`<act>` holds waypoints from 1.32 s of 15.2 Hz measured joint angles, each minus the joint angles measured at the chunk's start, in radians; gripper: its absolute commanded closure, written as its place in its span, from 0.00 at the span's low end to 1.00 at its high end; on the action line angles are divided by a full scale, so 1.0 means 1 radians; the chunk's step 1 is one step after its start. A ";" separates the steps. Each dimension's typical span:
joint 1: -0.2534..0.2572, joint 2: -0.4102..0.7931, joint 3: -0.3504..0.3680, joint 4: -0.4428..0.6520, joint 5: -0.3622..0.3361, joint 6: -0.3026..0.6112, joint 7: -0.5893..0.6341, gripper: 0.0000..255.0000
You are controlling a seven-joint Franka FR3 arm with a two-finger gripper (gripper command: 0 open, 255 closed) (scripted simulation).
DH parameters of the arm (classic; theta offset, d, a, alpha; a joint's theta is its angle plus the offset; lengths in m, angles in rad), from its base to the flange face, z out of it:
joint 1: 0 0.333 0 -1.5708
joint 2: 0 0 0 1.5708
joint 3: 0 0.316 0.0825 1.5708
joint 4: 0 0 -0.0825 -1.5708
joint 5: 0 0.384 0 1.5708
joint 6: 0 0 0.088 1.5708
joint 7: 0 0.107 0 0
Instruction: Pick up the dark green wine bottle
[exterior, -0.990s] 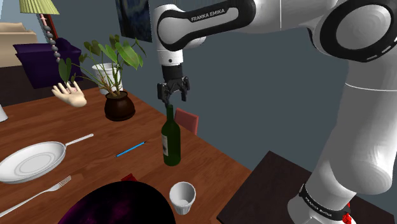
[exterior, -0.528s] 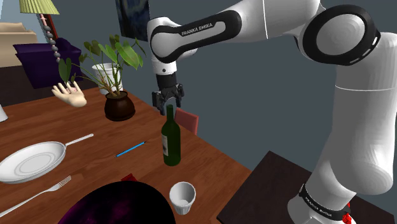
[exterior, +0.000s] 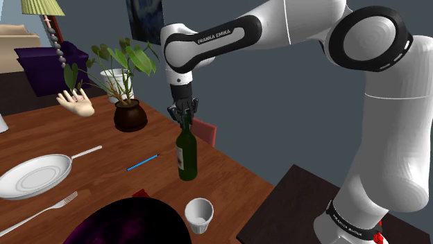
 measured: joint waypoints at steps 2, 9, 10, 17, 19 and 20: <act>0.000 0.000 0.000 0.000 0.000 0.000 0.000 1.00; 0.000 -0.008 0.000 0.015 0.002 -0.024 -0.001 1.00; 0.000 -0.004 0.001 0.036 0.001 -0.040 0.000 1.00; 0.001 -0.017 0.002 0.110 0.004 -0.126 -0.001 1.00; 0.002 -0.016 0.002 0.139 0.004 -0.154 0.000 1.00; 0.002 -0.017 0.002 0.150 0.004 -0.167 -0.001 1.00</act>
